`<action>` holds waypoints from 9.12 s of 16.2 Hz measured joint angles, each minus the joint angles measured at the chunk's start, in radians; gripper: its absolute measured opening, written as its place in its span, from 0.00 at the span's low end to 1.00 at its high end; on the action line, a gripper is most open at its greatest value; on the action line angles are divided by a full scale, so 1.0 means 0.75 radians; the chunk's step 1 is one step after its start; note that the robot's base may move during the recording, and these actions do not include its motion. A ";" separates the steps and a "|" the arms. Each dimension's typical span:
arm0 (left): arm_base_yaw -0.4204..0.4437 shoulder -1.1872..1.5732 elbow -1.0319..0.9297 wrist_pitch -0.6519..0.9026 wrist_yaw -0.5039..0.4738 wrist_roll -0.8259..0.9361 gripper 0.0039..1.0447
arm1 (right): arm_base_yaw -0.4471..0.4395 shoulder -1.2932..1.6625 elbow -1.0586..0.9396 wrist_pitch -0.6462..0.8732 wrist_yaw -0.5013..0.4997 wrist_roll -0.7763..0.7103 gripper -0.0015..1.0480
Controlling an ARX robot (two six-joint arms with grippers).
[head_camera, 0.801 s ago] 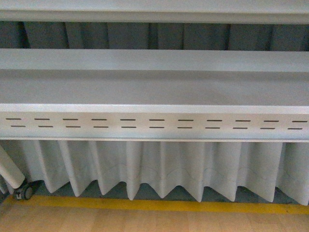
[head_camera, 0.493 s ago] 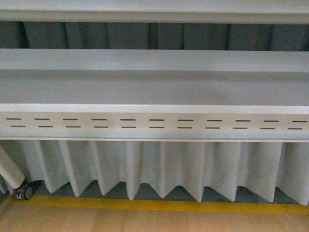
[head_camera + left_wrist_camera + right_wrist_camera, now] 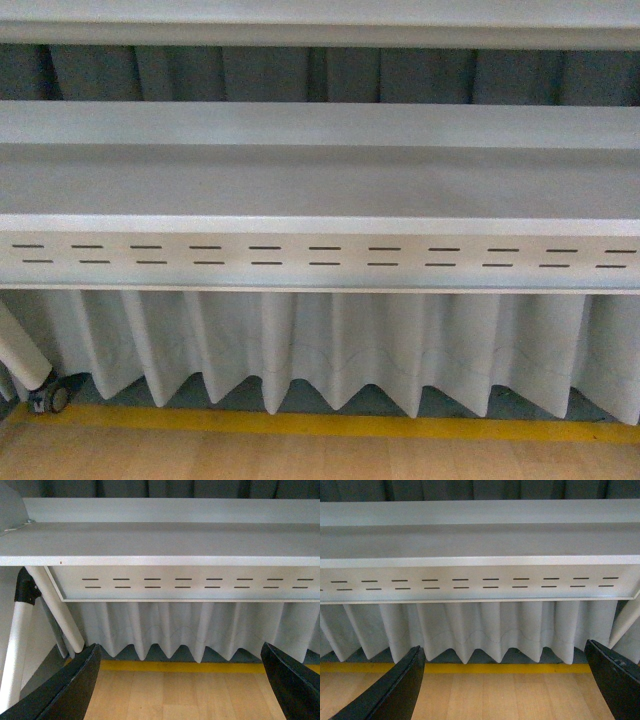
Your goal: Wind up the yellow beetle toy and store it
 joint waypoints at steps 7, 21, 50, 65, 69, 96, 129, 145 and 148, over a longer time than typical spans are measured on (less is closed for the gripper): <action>0.000 0.000 0.000 0.000 0.000 0.000 0.94 | 0.000 0.000 0.000 0.000 0.000 0.000 0.94; 0.000 0.000 -0.001 -0.001 -0.002 0.001 0.94 | 0.000 -0.001 0.000 0.000 -0.002 -0.001 0.94; 0.000 0.000 -0.001 0.002 -0.001 -0.001 0.94 | 0.000 0.000 0.000 0.001 -0.002 0.001 0.94; 0.000 0.000 -0.001 0.002 -0.001 -0.001 0.94 | 0.000 0.000 0.000 0.001 -0.002 0.000 0.94; 0.000 0.000 -0.001 0.002 -0.001 0.000 0.94 | 0.000 0.000 0.000 0.001 -0.002 0.000 0.94; 0.000 0.000 -0.001 0.002 -0.001 0.000 0.94 | 0.000 0.000 0.000 0.001 -0.002 0.000 0.94; 0.000 0.000 0.000 0.001 -0.001 0.000 0.94 | -0.429 1.313 0.553 0.586 -1.044 -0.496 0.94; 0.000 0.000 0.000 0.000 -0.001 0.000 0.94 | 0.045 2.642 1.566 -0.742 -0.643 -2.188 0.94; 0.000 0.000 0.000 0.000 -0.001 -0.001 0.94 | 0.101 2.712 1.634 -0.771 -0.620 -2.189 0.94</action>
